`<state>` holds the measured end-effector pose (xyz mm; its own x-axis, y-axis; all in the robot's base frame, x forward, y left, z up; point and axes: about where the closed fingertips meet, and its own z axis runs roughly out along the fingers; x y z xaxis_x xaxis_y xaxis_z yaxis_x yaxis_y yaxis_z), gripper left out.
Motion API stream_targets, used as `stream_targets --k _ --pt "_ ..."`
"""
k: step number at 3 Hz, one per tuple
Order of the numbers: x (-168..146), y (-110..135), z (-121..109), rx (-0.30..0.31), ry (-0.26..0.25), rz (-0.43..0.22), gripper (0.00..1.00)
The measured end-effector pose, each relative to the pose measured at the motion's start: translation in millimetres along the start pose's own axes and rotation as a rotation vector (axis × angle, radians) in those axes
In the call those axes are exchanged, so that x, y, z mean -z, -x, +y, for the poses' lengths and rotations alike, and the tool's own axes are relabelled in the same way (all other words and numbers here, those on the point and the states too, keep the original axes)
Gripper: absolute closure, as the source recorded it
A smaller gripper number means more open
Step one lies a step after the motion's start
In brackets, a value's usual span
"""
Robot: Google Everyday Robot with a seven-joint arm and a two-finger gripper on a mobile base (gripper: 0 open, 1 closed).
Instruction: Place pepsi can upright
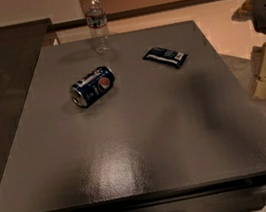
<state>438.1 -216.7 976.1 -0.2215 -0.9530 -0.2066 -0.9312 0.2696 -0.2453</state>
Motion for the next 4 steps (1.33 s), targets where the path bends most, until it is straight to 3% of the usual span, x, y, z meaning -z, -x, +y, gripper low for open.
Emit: stream_targets --k 1,2,4 --pt "0 0 0 0.0 0.0 0.0 0.0" --pt "-10 20 -5 0.065 -0.01 -0.011 0.0" --pt "-41 106 -41 0.331 -0.061 -0.077 0.0"
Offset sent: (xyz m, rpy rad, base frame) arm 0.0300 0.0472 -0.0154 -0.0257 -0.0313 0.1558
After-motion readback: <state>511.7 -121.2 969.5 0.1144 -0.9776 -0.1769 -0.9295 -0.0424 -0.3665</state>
